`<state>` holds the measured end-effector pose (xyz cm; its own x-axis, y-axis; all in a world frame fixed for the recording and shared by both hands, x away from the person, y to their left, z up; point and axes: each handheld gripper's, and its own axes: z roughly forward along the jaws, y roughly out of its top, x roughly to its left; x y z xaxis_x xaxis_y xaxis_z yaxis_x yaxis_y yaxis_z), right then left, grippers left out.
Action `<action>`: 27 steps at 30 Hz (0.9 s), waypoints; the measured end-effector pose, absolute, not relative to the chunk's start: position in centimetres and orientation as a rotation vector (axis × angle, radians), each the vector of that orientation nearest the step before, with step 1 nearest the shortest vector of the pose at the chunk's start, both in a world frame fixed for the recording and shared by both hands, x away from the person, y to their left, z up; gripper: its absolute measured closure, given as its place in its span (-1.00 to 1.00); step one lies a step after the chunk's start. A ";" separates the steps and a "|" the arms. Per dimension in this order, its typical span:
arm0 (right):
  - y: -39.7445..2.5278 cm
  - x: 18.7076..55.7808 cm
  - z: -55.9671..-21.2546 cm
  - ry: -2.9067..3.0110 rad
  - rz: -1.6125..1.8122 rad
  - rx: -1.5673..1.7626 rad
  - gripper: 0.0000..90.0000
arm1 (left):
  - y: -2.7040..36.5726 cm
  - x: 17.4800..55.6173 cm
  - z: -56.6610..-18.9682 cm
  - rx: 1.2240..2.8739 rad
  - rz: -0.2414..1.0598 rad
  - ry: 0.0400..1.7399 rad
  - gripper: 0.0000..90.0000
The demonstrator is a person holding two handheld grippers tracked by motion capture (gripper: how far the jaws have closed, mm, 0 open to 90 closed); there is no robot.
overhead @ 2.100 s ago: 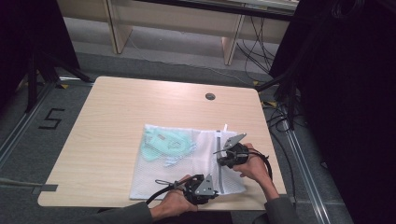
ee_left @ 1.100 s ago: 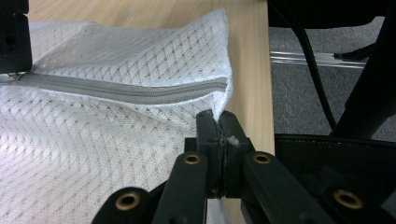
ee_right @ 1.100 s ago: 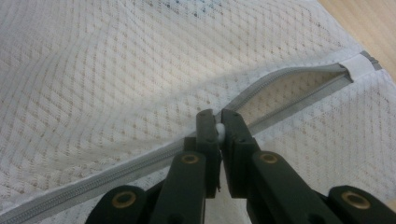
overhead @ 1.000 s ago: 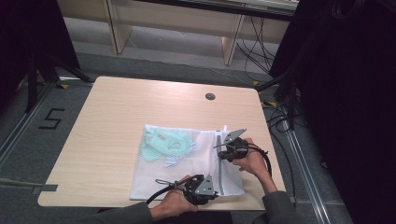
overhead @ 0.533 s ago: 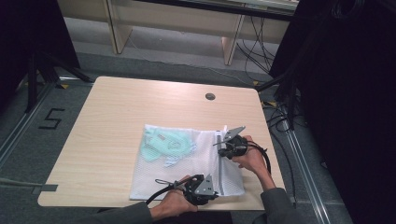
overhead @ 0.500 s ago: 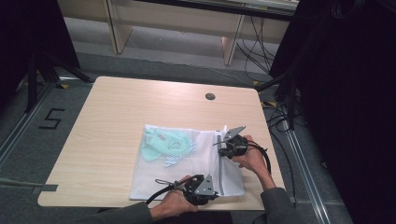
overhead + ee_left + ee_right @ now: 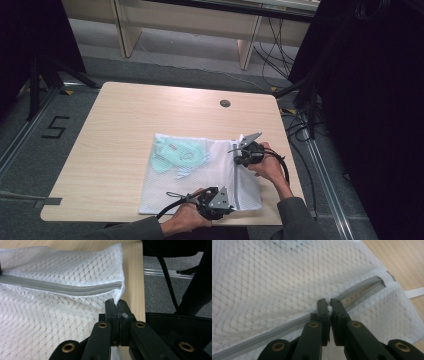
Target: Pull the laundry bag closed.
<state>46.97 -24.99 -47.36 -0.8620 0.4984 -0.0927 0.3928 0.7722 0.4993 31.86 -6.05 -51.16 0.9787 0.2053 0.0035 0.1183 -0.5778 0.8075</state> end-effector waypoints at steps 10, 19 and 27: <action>-24.9 47.8 -47.2 2.724 0.702 0.695 0.93 | -6.1 31.7 -51.1 2.185 0.117 0.222 0.98; -24.9 48.6 -47.2 2.696 0.706 0.705 0.93 | -6.2 31.4 -51.2 2.197 0.116 0.199 0.98; -25.1 49.2 -47.2 2.686 0.706 0.709 0.93 | -6.1 31.4 -51.0 2.186 0.116 0.205 0.98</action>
<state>49.17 -25.10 -47.16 -0.8424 0.5216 -0.1351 0.3878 0.7611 0.5200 31.37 -6.10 -51.00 0.9818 0.1900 0.0080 0.1044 -0.5740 0.8122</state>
